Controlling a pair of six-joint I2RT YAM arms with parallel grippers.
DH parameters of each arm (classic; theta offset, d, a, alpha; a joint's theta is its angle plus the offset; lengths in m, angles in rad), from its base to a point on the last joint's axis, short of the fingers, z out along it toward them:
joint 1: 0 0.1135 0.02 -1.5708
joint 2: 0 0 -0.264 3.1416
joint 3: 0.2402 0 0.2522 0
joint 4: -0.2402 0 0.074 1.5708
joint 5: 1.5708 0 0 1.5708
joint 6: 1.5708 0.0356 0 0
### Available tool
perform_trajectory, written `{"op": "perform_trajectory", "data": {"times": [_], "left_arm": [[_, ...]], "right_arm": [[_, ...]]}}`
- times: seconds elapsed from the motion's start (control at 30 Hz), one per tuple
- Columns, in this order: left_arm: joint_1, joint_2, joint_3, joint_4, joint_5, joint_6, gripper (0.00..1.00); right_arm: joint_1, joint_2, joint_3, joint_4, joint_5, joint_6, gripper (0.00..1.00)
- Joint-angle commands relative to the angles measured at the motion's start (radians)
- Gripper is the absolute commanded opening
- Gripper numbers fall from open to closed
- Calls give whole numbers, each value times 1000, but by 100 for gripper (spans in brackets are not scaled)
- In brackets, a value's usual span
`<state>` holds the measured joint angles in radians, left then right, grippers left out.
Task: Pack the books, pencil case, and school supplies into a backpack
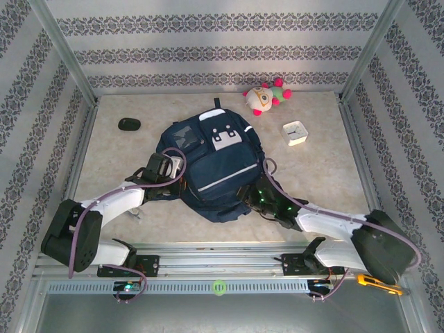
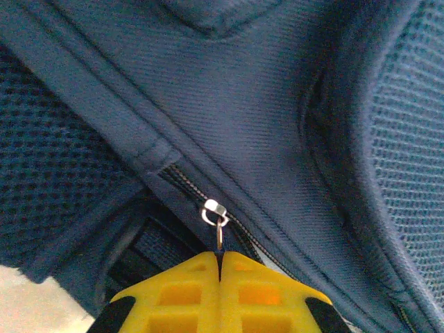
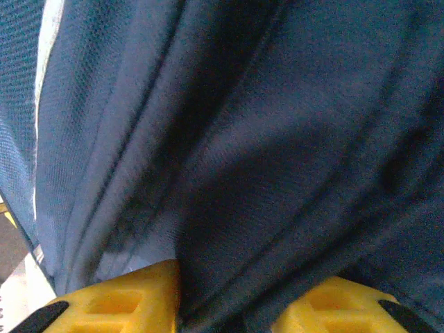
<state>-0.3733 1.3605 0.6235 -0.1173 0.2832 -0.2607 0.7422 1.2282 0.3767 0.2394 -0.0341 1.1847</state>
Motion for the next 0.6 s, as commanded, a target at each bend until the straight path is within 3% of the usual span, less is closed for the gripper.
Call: {"op": "perform_trajectory", "data": {"times": [0.0, 0.27, 0.33, 0.43, 0.57], "left_arm": [[-51, 37, 35, -86, 73, 48, 0], [-127, 83, 82, -139, 161, 100, 0], [-147, 82, 100, -148, 297, 124, 0], [-165, 55, 105, -129, 376, 135, 0], [-172, 8, 110, -109, 384, 132, 0]], "right_arm": [[-8, 74, 20, 239, 24, 19, 32], [-36, 129, 68, 265, 35, 6, 27], [-80, 186, 111, 293, -10, 1, 26], [-113, 192, 137, 288, -36, -20, 25], [-153, 172, 162, 259, -59, -54, 24]]}}
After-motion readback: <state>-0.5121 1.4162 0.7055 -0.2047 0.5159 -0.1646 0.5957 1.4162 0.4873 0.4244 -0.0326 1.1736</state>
